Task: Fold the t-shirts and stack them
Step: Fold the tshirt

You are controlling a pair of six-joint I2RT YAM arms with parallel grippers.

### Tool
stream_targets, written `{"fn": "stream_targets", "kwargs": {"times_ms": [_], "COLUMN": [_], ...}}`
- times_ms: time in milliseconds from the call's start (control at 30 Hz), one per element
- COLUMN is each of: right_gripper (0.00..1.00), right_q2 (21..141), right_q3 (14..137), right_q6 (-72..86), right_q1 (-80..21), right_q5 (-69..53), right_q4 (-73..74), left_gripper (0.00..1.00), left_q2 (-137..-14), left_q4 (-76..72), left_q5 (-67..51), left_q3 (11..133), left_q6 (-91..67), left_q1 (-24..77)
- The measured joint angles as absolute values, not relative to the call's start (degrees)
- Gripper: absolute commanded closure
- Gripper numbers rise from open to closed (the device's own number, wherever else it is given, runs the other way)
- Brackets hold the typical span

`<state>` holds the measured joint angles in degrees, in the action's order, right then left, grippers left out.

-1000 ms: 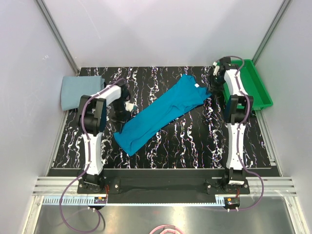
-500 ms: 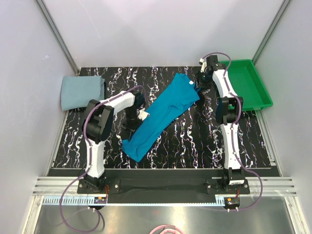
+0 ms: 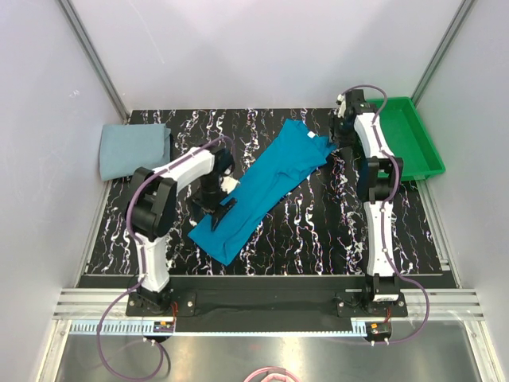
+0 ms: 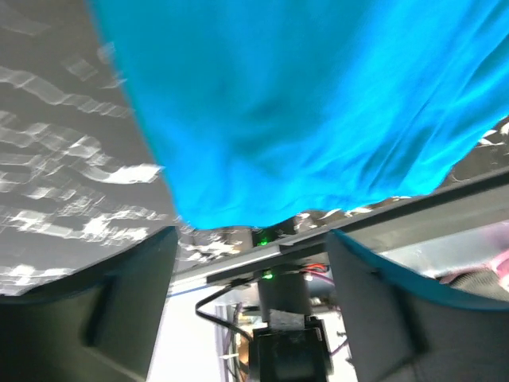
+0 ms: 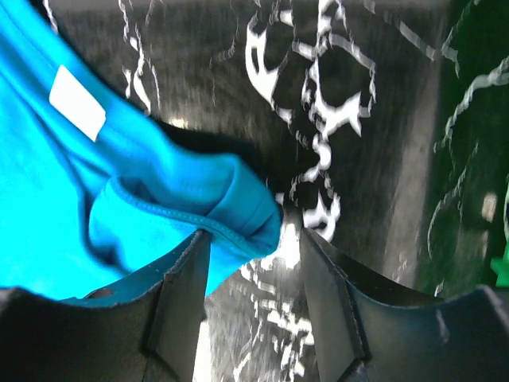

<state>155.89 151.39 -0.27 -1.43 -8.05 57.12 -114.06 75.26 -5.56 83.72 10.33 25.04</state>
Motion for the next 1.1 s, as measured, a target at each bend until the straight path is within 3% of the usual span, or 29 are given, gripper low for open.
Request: {"fn": "stream_targets", "kwargs": {"times_ms": [233, 533, 1100], "right_gripper": [0.43, 0.42, 0.41], "right_q2": [148.8, 144.9, 149.1], "right_q3": [146.5, 143.0, 135.1], "right_q6": [3.1, 9.7, 10.6], "right_q1": [-1.1, -1.8, -2.5], "right_q5": [-15.8, -31.5, -31.6], "right_q4": [58.3, 56.9, 58.7], "left_gripper": [0.16, 0.18, 0.21], "left_q2": [-111.8, -115.5, -126.4], "left_q4": [74.8, 75.2, 76.7], "left_q5": [-0.2, -6.2, -13.3], "left_q3": [90.0, 91.7, 93.9], "left_q6": [10.5, 10.8, 11.1], "left_q1": [24.4, 25.7, 26.2]}}
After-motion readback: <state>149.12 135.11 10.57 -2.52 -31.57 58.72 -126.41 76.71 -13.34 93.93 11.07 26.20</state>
